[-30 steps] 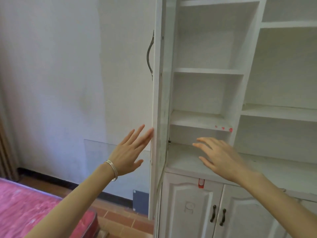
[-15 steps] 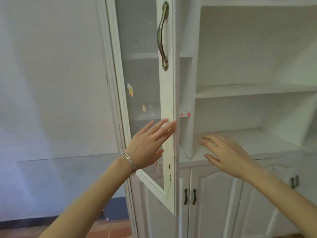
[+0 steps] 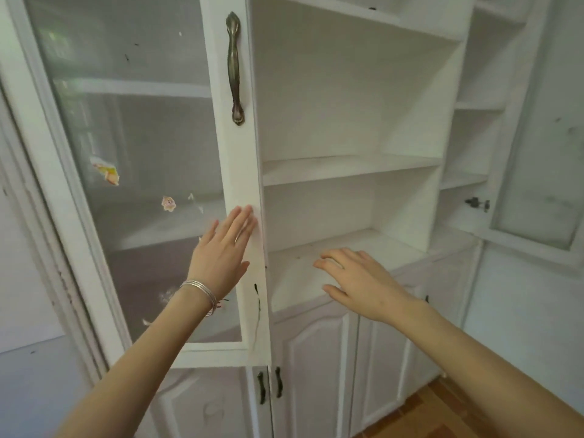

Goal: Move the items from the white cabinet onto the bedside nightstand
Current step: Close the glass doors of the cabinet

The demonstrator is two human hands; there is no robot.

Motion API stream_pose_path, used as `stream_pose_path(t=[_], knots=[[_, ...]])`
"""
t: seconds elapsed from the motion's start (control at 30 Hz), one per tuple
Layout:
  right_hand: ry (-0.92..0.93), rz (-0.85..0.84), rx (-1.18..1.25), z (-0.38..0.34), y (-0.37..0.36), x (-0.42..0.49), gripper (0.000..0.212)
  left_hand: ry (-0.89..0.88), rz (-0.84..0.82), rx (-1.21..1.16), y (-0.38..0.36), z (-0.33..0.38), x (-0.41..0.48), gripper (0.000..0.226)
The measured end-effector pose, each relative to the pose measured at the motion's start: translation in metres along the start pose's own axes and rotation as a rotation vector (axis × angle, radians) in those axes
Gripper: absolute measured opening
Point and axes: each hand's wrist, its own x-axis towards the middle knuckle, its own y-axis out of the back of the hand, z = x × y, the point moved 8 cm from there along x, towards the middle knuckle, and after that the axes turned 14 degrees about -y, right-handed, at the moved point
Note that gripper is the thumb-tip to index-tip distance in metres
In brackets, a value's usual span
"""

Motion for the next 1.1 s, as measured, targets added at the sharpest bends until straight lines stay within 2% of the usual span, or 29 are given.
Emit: stream_pose_path(t=[0.2,0.43,0.63,0.9,1.1], knots=[[0.065,-0.011,0.028,0.024,-0.03,0.06,0.047,0.103,-0.062,0.079,-0.04,-0.017,0.037,0.09],[0.203,0.004,0.072,0.042,-0.058,0.115,0.039,0.179,-0.063,0.195,-0.074,-0.034,0.061,0.086],[0.254,0.032,0.112,0.031,-0.073,0.15,0.039,0.22,-0.164,0.229,-0.093,-0.051,0.077,0.082],[0.239,0.04,0.129,0.027,-0.092,0.18,0.041,0.203,-0.005,0.169,-0.108,-0.065,0.085,0.08],[0.211,0.02,0.115,0.026,-0.098,0.177,0.04,0.189,0.003,0.131,-0.098,-0.064,0.088,0.076]])
